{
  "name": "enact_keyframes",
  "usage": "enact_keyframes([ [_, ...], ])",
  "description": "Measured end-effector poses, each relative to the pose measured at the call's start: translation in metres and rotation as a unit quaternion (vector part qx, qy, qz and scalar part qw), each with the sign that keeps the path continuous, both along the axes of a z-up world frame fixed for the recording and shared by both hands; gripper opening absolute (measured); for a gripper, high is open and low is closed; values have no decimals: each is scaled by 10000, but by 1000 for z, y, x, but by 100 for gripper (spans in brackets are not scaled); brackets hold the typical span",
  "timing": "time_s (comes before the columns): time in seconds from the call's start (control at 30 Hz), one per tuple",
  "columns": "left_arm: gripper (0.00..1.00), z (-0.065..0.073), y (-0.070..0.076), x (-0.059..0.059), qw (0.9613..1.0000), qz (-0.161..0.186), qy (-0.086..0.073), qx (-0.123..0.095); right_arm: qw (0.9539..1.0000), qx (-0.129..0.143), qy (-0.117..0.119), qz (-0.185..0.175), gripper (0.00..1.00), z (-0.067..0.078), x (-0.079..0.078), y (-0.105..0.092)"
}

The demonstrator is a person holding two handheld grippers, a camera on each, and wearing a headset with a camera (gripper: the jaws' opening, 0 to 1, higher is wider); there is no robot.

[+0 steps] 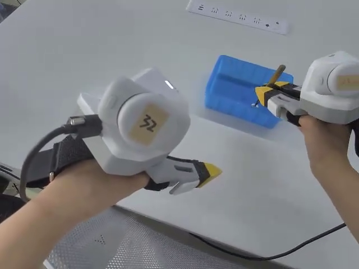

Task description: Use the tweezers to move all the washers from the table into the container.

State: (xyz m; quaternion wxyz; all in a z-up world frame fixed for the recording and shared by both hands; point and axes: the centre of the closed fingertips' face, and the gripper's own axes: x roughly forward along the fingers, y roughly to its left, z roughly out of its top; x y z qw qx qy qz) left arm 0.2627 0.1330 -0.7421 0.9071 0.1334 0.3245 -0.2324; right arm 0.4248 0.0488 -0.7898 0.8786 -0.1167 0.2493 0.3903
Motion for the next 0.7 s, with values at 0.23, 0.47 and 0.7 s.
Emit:
enact_keyframes([
  [0.23, 99, 0, 4, 1, 10000, 16, -11, 88, 9999, -91, 120, 16, 4, -12, 0, 0],
  [0.47, 99, 0, 4, 2, 9999, -9, 0, 122, 9996, -111, 244, 1, 4, -22, 1, 0],
  [0.7, 99, -1, 6, 2, 9999, -2, 2, 173, 9995, -126, 282, 6, 4, -24, 2, 2],
])
